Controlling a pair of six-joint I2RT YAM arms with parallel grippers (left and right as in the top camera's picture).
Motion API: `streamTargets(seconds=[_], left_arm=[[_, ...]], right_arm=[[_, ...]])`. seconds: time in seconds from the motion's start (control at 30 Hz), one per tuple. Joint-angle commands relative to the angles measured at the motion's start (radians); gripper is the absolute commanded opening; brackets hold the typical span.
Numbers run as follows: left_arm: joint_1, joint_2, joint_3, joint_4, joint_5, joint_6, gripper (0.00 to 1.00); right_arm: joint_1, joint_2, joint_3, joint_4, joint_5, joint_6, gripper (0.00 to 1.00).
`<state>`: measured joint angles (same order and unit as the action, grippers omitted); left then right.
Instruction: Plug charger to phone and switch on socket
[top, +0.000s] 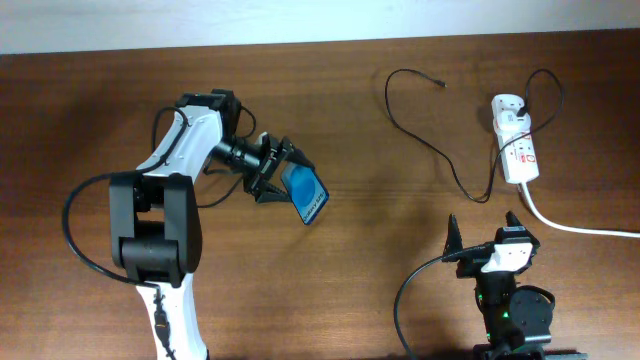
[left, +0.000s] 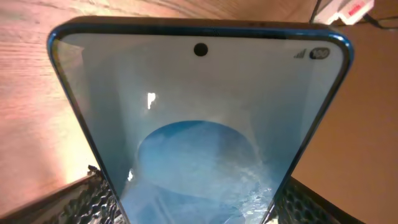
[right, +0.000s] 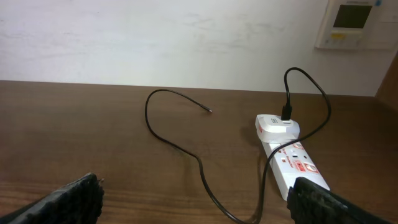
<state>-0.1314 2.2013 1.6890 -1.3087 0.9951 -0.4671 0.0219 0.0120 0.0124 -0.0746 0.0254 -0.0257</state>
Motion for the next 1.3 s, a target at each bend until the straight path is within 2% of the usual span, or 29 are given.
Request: streamTargets(seconds=[0.0, 0.47, 0.5, 0.57, 0.6, 0.63, 0.67, 0.73, 0.8, 0.83, 0.87, 0.9, 0.93, 1.0, 1.1, 1.2, 1.27], left_arm=[[0.002, 0.004, 0.023, -0.033, 0.067, 0.065, 0.58], [0.002, 0.004, 0.023, -0.063, 0.064, 0.080, 0.59], [0.002, 0.004, 0.023, -0.063, 0.064, 0.079, 0.59], [0.002, 0.004, 0.023, -0.066, 0.068, 0.079, 0.59], [0.002, 0.004, 0.023, -0.066, 0.068, 0.079, 0.59], [0.002, 0.004, 0.023, -0.066, 0.084, 0.079, 0.60], [0.002, 0.004, 0.023, -0.066, 0.086, 0.079, 0.59], [0.002, 0.004, 0.023, -0.066, 0.090, 0.079, 0.59], [0.002, 0.004, 0.023, -0.069, 0.110, 0.079, 0.59], [0.002, 0.004, 0.023, -0.070, 0.120, 0.079, 0.59], [0.002, 0.004, 0.023, -0.070, 0.120, 0.079, 0.59], [0.002, 0.004, 0.023, -0.070, 0.124, 0.079, 0.59], [0.002, 0.004, 0.023, -0.072, 0.129, 0.079, 0.59], [0.002, 0.004, 0.023, -0.089, 0.138, 0.079, 0.59], [0.002, 0.004, 0.023, -0.092, 0.142, 0.072, 0.59], [0.002, 0.004, 0.023, -0.092, 0.142, 0.072, 0.60], [0.002, 0.004, 0.023, -0.091, 0.142, 0.072, 0.61]], right_arm=[[-0.002, -0.005, -0.007, -0.004, 0.011, 0.007, 0.98], [-0.002, -0.005, -0.007, -0.003, 0.010, 0.008, 0.98], [-0.002, -0.005, -0.007, 0.039, -0.048, 0.008, 0.98], [-0.002, -0.005, -0.007, 0.045, -0.342, 0.008, 0.98], [-0.002, -0.005, -0.007, 0.045, -0.565, 0.098, 0.98], [-0.002, -0.005, -0.007, 0.030, -0.711, 0.261, 0.98], [-0.002, -0.005, -0.007, 0.041, -0.721, 0.441, 0.98], [-0.002, -0.005, -0.007, 0.181, -0.705, 0.614, 0.98], [-0.002, -0.005, -0.007, 0.242, -0.633, 0.770, 0.98], [-0.002, -0.003, -0.007, 0.240, -0.617, 0.807, 0.98], [-0.002, 0.018, -0.006, 0.217, -0.600, 0.929, 0.98], [-0.002, 0.044, 0.002, 0.205, -0.600, 0.980, 0.98], [-0.002, 0.081, 0.026, 0.176, -0.600, 0.985, 0.98], [-0.002, 0.200, 0.153, -0.005, -0.573, 0.980, 0.98], [0.007, 0.483, 0.439, -0.301, -0.535, 0.889, 0.98], [0.063, 0.650, 0.505, -0.128, -0.752, 0.898, 0.98], [0.133, 0.782, 0.505, 0.000, -0.669, 0.781, 0.99]])
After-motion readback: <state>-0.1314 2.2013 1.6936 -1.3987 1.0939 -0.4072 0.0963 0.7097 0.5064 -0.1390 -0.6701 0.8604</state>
